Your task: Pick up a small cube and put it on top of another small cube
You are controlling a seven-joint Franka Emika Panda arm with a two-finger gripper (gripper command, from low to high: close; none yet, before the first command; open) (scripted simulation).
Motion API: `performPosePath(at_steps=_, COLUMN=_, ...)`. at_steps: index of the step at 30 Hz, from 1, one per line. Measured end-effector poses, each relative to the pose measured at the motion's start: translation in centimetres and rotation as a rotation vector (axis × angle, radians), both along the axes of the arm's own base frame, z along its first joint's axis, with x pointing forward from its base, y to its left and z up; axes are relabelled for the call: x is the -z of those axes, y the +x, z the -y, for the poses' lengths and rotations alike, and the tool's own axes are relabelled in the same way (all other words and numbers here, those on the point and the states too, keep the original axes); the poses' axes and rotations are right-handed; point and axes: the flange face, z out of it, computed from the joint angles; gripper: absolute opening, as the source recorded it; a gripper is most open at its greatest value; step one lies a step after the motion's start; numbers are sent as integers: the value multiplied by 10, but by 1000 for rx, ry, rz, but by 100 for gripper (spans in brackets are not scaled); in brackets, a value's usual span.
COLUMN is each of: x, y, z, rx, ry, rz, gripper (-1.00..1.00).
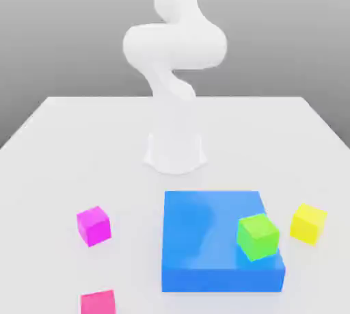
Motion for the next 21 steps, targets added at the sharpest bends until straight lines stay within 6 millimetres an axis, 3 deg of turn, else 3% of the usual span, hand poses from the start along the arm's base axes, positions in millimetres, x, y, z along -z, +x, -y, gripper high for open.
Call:
performPosePath(at_steps=5, x=70, y=60, z=18, rx=-57, ry=14, rz=-130, gripper=0)
performPosePath(at_steps=11, x=164, y=113, z=37, rx=-108, ry=16, rz=-276, gripper=0)
performPosePath(at_steps=16, x=249, y=141, z=53, rx=-141, ry=5, rz=-395, gripper=0)
performPosePath(at_steps=21, x=335, y=153, z=72, rx=-164, ry=-21, rz=-513, gripper=0)
